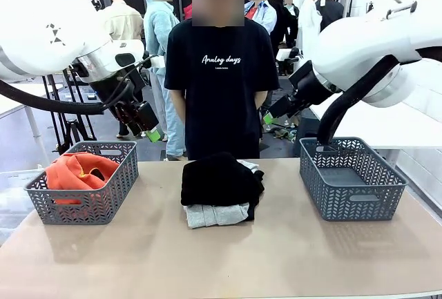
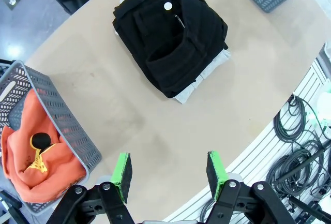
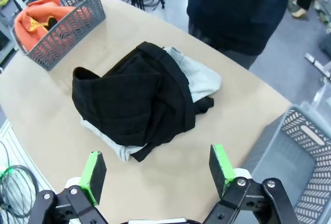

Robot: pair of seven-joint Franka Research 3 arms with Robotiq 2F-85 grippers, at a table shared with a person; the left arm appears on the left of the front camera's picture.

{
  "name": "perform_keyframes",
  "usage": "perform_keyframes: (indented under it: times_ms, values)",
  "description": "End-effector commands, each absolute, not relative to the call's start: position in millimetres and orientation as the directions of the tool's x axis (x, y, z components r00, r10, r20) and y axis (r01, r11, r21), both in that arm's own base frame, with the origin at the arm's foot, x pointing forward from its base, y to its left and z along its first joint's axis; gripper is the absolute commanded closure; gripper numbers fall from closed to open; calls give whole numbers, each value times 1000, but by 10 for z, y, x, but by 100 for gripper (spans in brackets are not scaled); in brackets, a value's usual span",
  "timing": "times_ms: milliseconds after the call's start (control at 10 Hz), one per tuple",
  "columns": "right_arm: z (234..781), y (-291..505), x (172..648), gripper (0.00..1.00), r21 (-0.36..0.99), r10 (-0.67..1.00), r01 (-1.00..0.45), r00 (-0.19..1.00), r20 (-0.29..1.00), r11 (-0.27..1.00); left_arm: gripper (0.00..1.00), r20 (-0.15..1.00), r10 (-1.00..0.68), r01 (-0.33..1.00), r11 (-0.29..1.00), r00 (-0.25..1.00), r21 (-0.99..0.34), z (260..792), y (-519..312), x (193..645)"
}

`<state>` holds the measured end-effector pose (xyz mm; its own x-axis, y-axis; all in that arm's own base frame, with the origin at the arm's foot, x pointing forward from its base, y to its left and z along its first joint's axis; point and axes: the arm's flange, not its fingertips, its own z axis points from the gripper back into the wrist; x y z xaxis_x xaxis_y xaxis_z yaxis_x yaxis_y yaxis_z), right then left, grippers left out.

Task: Sort the tops and bottoms.
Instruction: Lift clothes from the center of the table with your right hand.

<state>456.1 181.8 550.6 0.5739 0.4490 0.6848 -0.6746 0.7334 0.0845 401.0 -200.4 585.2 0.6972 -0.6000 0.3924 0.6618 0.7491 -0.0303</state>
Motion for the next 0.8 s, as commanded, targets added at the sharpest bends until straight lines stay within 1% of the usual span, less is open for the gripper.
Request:
perform_keyframes:
  times_ms: [0,200,300,400,700]
  values:
    - [5512,1784,4531,0,87,444,-681,563,697,727,24,395,-602,664,748,694,-27,5869,-2004,4006]
    - [5523,1819,4551,0,79,448,-670,573,686,738,24,395,-602,664,748,694,-27,5869,-2004,4006]
    - [5417,1917,4417,0,61,477,-679,574,665,732,24,395,-602,664,748,694,-27,5869,-2004,4006]
    - [5422,2036,4444,0,55,492,-714,534,687,698,24,395,-602,664,748,694,-27,5869,-2004,4006]
    - [5389,2391,4979,0,83,587,-787,521,619,612,24,395,-602,664,748,694,-27,5869,-2004,4006]
